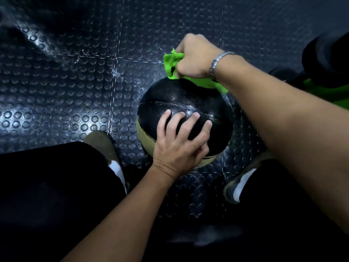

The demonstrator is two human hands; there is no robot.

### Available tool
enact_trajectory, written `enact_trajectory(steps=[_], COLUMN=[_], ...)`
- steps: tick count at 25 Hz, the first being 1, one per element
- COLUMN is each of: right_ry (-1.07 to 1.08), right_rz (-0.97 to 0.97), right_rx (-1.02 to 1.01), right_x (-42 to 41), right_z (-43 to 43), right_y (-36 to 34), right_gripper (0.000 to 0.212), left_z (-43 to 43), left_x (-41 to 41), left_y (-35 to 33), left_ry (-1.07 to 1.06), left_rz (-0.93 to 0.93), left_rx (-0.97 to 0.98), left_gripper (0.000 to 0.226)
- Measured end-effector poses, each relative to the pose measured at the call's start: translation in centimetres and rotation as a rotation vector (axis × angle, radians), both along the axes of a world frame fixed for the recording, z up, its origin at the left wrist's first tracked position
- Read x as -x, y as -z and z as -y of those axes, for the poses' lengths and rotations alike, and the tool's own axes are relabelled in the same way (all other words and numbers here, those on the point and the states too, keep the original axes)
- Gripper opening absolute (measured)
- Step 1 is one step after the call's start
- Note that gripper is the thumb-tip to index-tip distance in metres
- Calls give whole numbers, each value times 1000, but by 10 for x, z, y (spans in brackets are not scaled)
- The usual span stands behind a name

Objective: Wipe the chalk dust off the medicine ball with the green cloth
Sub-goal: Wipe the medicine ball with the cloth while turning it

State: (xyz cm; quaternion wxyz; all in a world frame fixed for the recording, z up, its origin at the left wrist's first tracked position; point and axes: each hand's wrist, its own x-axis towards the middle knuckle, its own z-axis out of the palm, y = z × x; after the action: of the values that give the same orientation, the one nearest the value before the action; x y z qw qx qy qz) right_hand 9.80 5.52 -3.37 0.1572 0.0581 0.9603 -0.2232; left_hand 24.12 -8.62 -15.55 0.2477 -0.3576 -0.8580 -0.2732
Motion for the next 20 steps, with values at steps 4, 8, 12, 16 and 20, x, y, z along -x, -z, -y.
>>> enact_trajectory(steps=[4,8,12,16,20], right_ry=[0,121,146,211,61], right_rz=[21,-58,-82,-121,-45], right_rx=[30,64,167,103,84], right_x=[-11,-26,-59,-40,-21], right_z=[-12,-30,-44,-39,-19], right_y=[2,6,10,16,7], right_gripper=[15,21,14,14,11], left_z=[8,10,18,17,23], left_x=[1,2,4,4,5], left_y=[4,4,8,6,8], left_ry=[-34,-17,-61,-54,-92], left_rz=[-1,-3,5,8,11], left_rx=[32,21,15,13,10], left_gripper=[37,38,37,35,34])
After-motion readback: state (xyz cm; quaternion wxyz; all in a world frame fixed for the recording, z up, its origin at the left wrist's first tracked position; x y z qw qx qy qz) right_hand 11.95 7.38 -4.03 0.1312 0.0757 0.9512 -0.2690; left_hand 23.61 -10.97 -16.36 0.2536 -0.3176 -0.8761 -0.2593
